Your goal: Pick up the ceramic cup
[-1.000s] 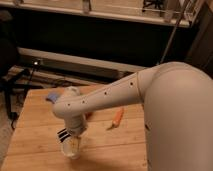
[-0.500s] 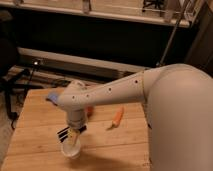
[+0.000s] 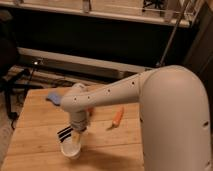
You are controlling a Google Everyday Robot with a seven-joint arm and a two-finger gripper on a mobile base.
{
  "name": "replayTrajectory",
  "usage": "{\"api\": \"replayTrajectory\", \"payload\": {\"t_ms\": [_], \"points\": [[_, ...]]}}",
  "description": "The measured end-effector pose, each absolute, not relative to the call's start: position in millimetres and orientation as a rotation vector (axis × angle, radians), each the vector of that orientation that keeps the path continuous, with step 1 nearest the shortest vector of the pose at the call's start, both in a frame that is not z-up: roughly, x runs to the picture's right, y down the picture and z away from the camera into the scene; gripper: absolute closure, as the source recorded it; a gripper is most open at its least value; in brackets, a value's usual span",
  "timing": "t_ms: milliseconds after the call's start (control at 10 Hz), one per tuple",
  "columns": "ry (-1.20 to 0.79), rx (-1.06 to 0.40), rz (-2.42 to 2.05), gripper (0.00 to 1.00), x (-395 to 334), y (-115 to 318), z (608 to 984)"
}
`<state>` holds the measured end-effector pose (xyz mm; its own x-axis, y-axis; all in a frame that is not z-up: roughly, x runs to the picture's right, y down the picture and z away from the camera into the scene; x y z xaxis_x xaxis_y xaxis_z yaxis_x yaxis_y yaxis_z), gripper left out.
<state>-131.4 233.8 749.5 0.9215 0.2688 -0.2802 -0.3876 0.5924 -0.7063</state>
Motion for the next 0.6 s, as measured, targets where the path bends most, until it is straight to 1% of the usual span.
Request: {"api": "replayTrajectory", "payload": {"t_ms": [100, 200, 300, 400, 500, 600], "points": [[0.136, -0.871, 0.385, 0.51, -138.1, 238.6, 755.7], [0.114, -0.906, 0.389, 0.63, -146.4, 247.3, 763.8], [0.07, -0.933, 0.396, 0.72, -157.8, 248.7, 765.8], [0.0, -0.952, 0.397, 0.83, -173.3, 241.5, 760.5], [-0.056, -0.959, 0.39, 0.91, -184.5, 231.5, 750.8], [-0.118, -0.957, 0.377, 0.99, -195.3, 211.9, 728.3]]}}
